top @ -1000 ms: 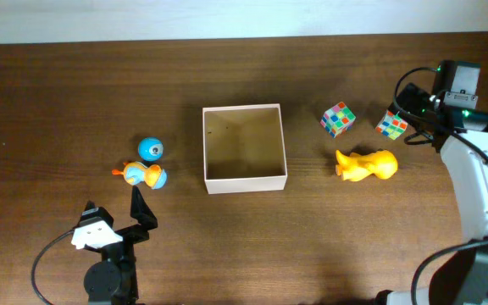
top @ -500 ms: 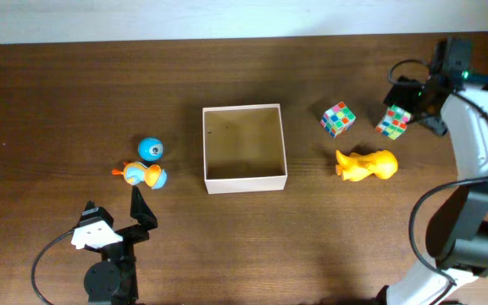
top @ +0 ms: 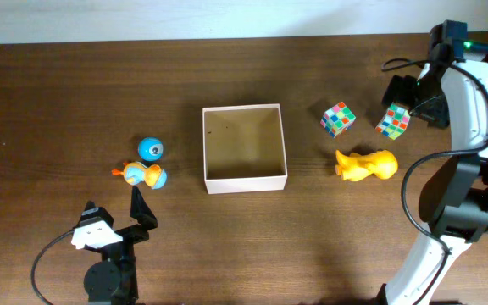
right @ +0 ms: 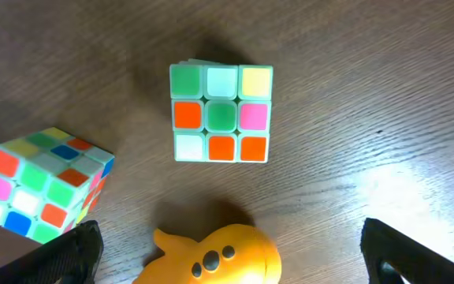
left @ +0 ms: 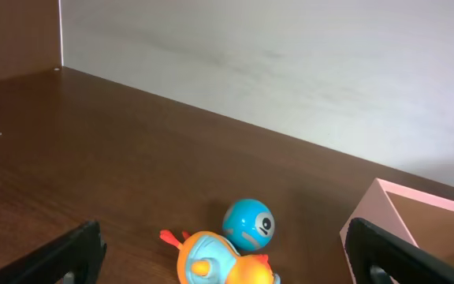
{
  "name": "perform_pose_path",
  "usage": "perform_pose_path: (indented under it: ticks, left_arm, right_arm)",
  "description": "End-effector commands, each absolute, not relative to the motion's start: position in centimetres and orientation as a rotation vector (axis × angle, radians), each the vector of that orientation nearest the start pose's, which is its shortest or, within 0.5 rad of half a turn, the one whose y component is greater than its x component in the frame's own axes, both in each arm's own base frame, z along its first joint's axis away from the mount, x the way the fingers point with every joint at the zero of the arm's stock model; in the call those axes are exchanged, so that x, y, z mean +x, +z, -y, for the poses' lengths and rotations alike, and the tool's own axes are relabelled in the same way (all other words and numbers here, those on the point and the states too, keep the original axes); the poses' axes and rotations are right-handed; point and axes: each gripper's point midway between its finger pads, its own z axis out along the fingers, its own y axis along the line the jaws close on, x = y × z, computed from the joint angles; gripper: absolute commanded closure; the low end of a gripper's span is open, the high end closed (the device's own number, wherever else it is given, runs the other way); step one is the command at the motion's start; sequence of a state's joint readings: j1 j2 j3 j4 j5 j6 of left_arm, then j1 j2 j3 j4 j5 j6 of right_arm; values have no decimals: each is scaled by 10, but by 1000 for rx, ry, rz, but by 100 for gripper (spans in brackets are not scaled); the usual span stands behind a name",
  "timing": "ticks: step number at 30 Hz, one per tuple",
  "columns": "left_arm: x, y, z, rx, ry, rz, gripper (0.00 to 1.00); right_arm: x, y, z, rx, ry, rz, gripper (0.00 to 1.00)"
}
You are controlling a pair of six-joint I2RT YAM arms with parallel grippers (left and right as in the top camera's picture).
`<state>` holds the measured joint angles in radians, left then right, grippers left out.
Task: Pack container
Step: 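Lower the right gripper over the right Rubik's cube and close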
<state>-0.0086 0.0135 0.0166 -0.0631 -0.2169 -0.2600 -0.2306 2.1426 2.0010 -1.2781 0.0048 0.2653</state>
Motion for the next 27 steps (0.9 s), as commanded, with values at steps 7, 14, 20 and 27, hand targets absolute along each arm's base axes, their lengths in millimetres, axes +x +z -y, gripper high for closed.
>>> perform_pose_path:
  ticks: [7, 14, 20, 27]
  left_arm:
    - [242, 162, -37, -365, -9, -1585, 1]
    - [242, 162, -37, -365, -9, -1585, 1]
    - [242, 162, -37, -365, -9, -1585, 1]
    - [242, 162, -37, -365, -8, -1585, 1]
  right_arm:
    - [457, 108, 107, 732, 28, -2859, 1]
    - [474, 85, 107, 724, 62, -2844, 1]
    - [482, 68, 106, 721, 82, -2851, 0]
    - [480, 41, 106, 735, 82, -2896, 1]
